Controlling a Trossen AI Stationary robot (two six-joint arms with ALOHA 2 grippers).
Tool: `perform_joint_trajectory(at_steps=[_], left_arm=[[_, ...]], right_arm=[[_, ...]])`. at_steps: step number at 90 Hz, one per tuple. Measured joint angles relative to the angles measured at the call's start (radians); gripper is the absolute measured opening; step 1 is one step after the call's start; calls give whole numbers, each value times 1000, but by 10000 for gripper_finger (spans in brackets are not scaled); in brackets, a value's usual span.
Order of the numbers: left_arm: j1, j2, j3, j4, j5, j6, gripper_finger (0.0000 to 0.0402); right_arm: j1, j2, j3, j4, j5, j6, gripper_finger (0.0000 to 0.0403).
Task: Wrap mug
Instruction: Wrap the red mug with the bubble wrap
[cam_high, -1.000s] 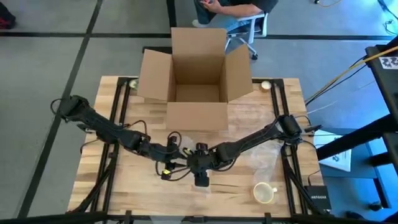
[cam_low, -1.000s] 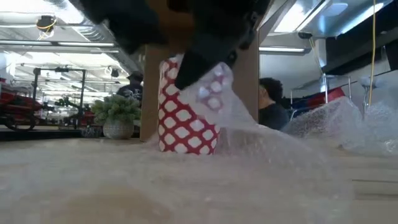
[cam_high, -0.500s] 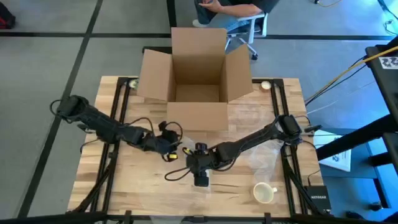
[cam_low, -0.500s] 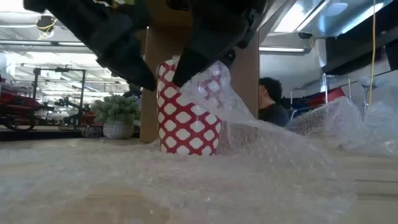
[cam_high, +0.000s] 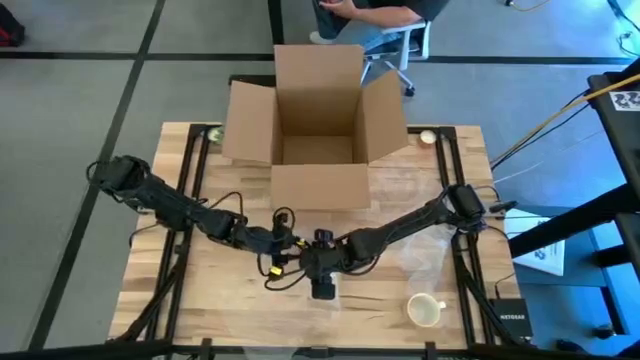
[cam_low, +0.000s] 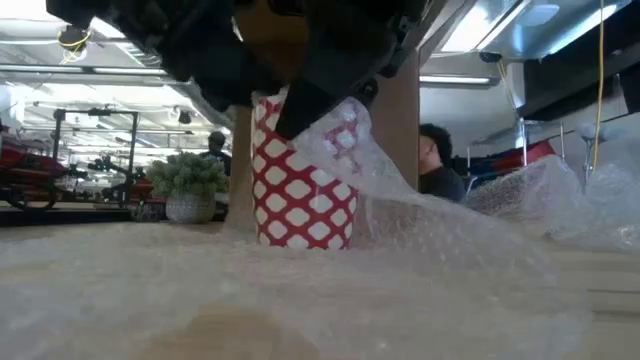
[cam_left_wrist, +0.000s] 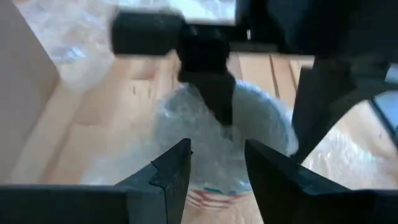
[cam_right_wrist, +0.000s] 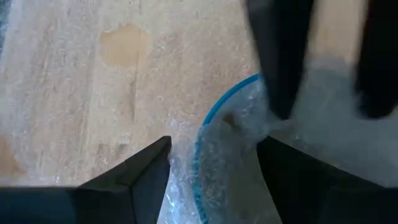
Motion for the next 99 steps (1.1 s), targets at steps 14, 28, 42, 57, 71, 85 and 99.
perform_joint_trajectory(at_steps=[14,28,42,57,71,85,99], left_arm=[[-3,51,5,37,-16,-6,136],[-3,45,4,23,-12,-1,136],[-3,43,3,17,-12,-1,136],[-3,44,2,16,-10,-1,136],[-8,44,2,15,-7,-1,136],[-9,44,2,11,-7,5,136],[-9,45,3,20,1,7,136]], right_arm=[[1,-1,21,-35,0,9,225],[1,-8,137,-193,0,10,225],[2,-9,291,-424,53,12,225],[-1,-13,360,-542,289,41,225],[-33,0,284,-465,260,79,225],[-56,3,124,-286,240,123,225],[-68,-2,6,-180,154,179,225]])
